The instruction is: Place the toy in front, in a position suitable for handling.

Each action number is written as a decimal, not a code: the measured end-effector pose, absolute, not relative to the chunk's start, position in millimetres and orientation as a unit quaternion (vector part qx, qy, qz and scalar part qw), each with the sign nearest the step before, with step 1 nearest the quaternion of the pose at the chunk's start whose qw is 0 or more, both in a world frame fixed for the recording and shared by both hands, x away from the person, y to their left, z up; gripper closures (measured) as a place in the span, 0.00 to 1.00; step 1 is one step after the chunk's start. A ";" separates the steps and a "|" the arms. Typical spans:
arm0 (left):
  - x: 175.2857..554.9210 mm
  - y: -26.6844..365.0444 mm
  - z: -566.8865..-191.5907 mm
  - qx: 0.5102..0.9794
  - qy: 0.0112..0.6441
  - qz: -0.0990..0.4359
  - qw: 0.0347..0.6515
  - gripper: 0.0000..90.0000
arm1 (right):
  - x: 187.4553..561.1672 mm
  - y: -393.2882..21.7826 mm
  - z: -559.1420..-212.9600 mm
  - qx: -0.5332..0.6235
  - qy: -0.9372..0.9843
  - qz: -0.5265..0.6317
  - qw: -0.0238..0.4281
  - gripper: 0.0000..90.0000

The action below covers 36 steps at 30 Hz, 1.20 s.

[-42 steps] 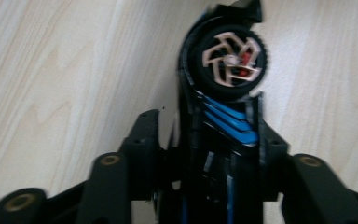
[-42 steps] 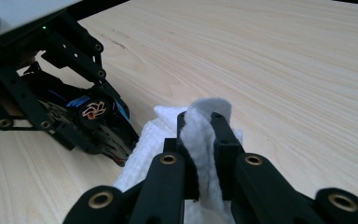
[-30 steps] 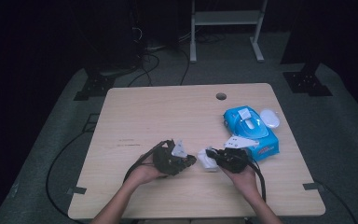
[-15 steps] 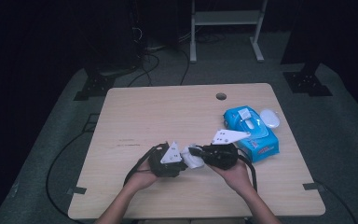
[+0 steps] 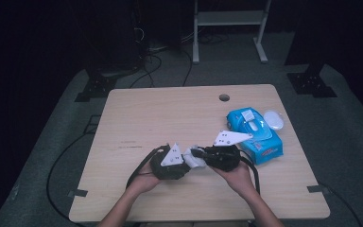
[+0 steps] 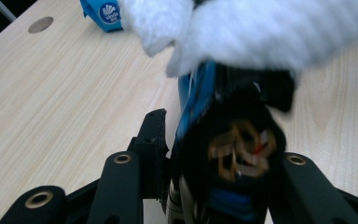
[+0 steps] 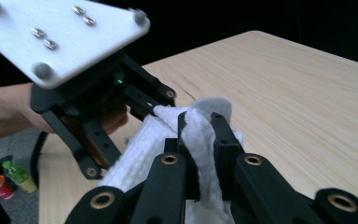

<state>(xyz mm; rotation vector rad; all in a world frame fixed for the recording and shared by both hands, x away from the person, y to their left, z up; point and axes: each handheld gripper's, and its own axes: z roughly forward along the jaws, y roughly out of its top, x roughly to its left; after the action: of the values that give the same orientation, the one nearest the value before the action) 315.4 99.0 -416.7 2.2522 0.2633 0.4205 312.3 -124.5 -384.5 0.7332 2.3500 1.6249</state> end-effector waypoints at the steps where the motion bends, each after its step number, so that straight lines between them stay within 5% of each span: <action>1: 315.5 100.2 -416.3 0.892 0.105 0.166 0.407 0.65 | 313.7 -126.9 -386.3 0.250 0.794 0.545 0.103 0.94; 36: 317.1 105.0 -414.1 0.880 0.108 0.169 0.431 0.70 | 315.8 -131.5 -400.8 0.284 0.780 0.548 0.100 0.94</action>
<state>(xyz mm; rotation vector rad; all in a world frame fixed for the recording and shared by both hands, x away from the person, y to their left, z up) 317.1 105.0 -414.1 2.1946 0.2696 0.4214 315.8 -131.5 -400.8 0.8408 2.3063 1.6198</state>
